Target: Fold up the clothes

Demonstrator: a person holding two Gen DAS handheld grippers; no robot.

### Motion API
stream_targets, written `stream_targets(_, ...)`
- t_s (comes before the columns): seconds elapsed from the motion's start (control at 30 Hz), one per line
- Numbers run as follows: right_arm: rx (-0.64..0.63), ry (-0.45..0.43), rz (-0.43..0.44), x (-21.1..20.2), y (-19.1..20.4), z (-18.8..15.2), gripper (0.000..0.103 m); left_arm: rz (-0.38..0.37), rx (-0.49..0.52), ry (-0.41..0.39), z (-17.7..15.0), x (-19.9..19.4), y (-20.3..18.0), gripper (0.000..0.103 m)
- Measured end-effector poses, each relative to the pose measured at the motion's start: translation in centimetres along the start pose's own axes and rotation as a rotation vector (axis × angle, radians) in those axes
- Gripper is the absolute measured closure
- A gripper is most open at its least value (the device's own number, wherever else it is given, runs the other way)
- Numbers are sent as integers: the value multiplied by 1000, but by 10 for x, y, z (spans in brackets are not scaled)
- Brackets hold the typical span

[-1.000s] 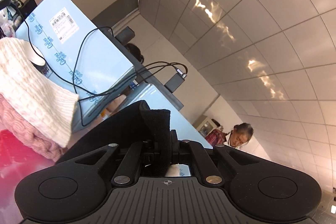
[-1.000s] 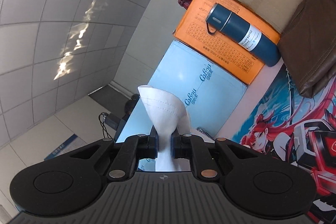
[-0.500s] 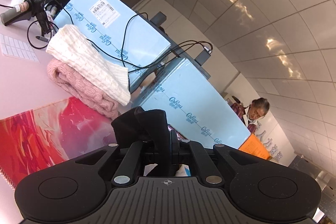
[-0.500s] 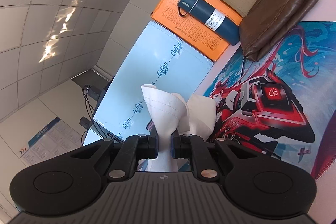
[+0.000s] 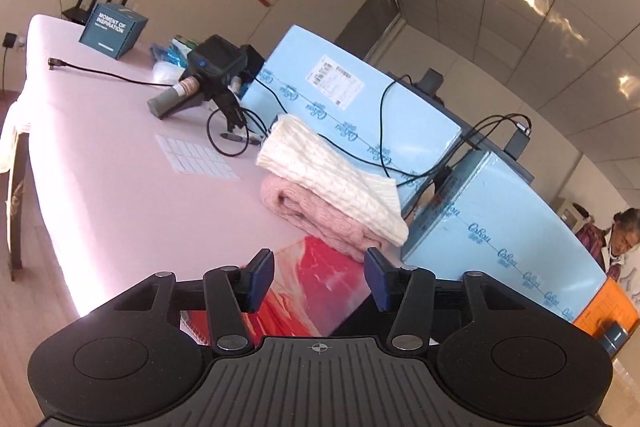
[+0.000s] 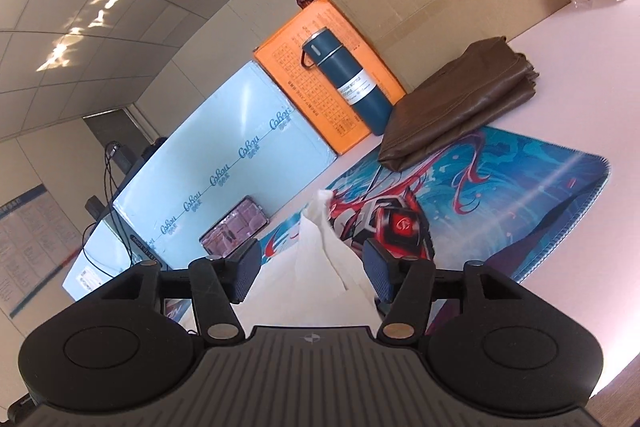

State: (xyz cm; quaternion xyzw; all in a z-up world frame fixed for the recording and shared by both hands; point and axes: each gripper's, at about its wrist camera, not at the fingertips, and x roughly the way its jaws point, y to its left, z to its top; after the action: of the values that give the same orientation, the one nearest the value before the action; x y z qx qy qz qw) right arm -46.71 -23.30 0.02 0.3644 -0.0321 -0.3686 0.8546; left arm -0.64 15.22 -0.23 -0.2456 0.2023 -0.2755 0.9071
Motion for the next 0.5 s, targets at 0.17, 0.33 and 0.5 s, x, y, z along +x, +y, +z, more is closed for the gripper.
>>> stream_targets(0.17,-20,-19,-36,18,-4,19,31,-98,73,-47,24,18,-33,31)
stream_targets(0.33,-44,97,-101,73,4,35,30,-276,201,-18,39,62,-107,17)
stream_targets(0.5,-102,230,-157,136,14,50,30,-442,306,211,41,141,-186,15)
